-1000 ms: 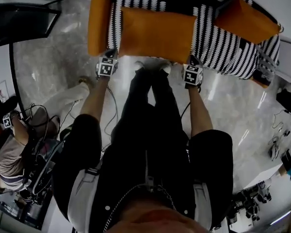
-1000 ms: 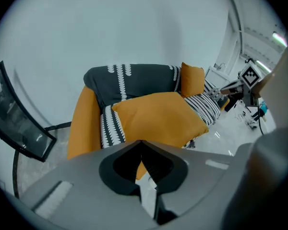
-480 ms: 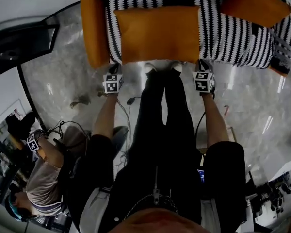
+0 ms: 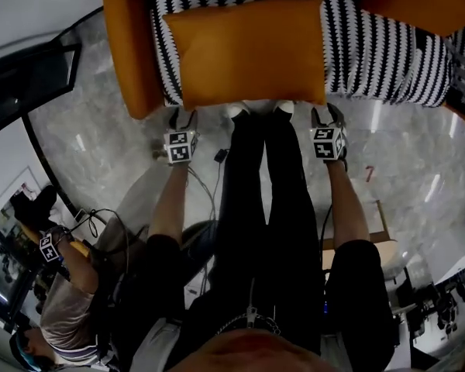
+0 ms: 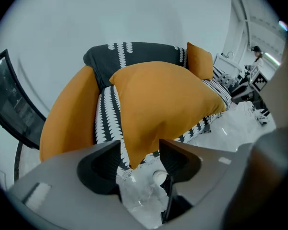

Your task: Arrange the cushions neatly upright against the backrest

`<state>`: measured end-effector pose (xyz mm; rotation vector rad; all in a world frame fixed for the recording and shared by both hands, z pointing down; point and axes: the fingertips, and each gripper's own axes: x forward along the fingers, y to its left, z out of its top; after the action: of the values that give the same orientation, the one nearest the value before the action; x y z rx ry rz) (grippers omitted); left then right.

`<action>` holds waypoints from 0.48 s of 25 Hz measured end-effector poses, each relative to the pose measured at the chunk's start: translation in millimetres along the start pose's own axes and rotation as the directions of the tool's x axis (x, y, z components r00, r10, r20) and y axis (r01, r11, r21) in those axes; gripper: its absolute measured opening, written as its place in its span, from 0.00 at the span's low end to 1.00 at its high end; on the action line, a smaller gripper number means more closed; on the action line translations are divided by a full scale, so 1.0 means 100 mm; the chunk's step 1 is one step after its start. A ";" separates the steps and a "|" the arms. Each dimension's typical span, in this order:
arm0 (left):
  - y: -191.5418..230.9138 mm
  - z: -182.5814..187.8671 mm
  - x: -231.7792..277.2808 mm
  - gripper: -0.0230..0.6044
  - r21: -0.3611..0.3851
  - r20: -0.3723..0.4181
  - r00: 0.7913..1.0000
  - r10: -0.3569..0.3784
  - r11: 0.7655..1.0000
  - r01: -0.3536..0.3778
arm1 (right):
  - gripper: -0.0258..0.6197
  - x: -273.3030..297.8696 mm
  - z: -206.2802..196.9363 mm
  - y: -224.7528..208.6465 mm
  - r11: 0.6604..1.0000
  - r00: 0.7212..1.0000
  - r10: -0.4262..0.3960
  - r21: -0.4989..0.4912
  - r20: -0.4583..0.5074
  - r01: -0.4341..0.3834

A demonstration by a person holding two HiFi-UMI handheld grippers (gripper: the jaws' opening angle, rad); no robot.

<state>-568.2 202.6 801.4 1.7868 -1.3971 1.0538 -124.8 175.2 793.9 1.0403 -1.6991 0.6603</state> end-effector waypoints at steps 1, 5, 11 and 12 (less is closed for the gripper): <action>-0.01 -0.03 0.05 0.45 0.001 0.002 1.000 0.002 1.000 -0.002 | 0.32 0.06 -0.05 -0.05 1.000 1.000 -0.010 0.006 -0.003 0.010; 0.05 -0.16 0.24 0.52 0.052 -0.008 1.000 -0.012 0.999 0.012 | 0.33 0.34 -0.14 -0.15 0.999 0.999 -0.042 0.011 -0.009 0.042; 0.19 -0.37 0.43 0.61 0.126 -0.065 0.997 -0.040 0.991 0.048 | 0.42 0.63 -0.21 -0.06 1.000 0.999 -0.023 -0.021 -0.027 0.022; 0.19 -0.41 0.45 0.62 0.132 -0.074 0.996 -0.041 0.990 0.051 | 0.44 0.68 -0.25 -0.06 0.999 0.999 -0.017 -0.029 -0.037 0.016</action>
<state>-589.8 211.6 860.8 1.8482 -1.2630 1.1995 -117.5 170.0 865.7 1.0149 -1.6611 0.6396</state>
